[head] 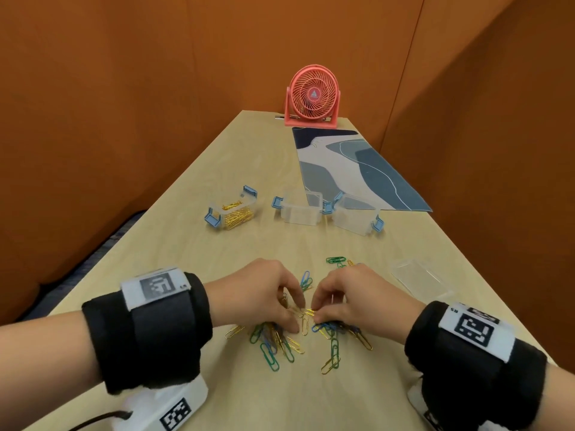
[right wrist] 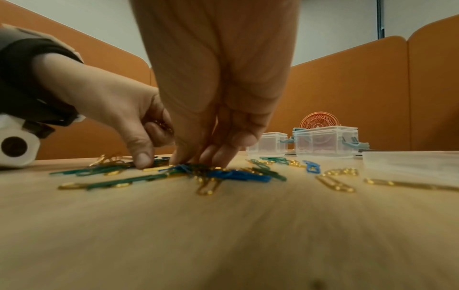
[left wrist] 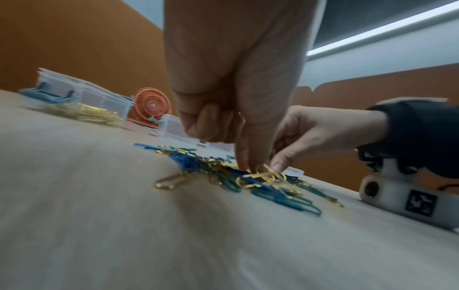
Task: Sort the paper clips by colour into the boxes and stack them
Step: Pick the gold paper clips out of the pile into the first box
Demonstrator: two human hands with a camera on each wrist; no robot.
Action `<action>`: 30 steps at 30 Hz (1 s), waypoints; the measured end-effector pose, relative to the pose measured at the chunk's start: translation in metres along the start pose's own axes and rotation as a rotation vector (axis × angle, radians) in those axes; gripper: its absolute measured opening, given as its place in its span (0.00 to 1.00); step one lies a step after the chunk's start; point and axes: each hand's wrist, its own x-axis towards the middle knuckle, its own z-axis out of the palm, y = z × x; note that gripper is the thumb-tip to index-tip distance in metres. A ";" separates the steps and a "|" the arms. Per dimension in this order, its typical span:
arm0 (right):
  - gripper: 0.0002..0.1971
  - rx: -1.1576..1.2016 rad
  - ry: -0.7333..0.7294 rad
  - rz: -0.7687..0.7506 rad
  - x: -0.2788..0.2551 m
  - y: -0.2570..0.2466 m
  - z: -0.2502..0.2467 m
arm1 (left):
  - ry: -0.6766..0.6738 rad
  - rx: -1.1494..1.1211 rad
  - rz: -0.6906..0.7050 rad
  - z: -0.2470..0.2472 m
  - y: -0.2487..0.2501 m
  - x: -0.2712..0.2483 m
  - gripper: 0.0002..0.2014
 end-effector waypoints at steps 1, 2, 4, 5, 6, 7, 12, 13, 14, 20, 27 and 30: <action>0.06 0.014 0.005 0.025 0.000 0.001 0.000 | 0.025 0.039 0.019 0.001 0.000 0.001 0.13; 0.04 0.017 0.008 0.043 0.001 0.002 0.000 | 0.038 0.051 0.030 0.002 -0.001 0.003 0.11; 0.03 0.007 0.004 0.063 0.000 0.002 0.002 | 0.026 0.045 0.035 0.004 -0.001 0.007 0.07; 0.03 -0.001 -0.003 0.070 -0.001 0.002 0.003 | 0.013 0.043 0.034 0.004 -0.001 0.007 0.05; 0.03 -0.010 -0.010 0.076 -0.002 0.002 0.003 | -0.001 0.047 0.030 0.005 0.001 0.008 0.05; 0.02 -0.022 -0.017 0.079 -0.003 0.001 0.003 | -0.011 0.054 0.024 0.005 0.001 0.008 0.05; 0.04 -0.097 -0.005 0.047 -0.004 -0.001 0.000 | 0.054 0.061 -0.037 0.006 0.002 0.012 0.10; 0.04 -0.100 0.022 0.037 -0.003 0.000 0.000 | 0.077 0.031 -0.055 0.005 0.001 0.013 0.11; 0.04 -0.091 0.052 0.026 -0.002 0.000 0.001 | 0.091 -0.018 -0.073 0.006 0.000 0.014 0.12; 0.11 0.007 -0.020 -0.014 0.001 0.001 0.001 | 0.025 -0.226 -0.096 0.013 -0.001 0.009 0.11; 0.03 -0.006 -0.087 0.017 0.002 0.005 0.006 | 0.066 0.003 -0.049 0.013 0.006 0.010 0.09; 0.06 -0.102 -0.109 -0.021 0.000 0.004 0.007 | 0.041 0.113 -0.018 0.013 0.011 0.011 0.09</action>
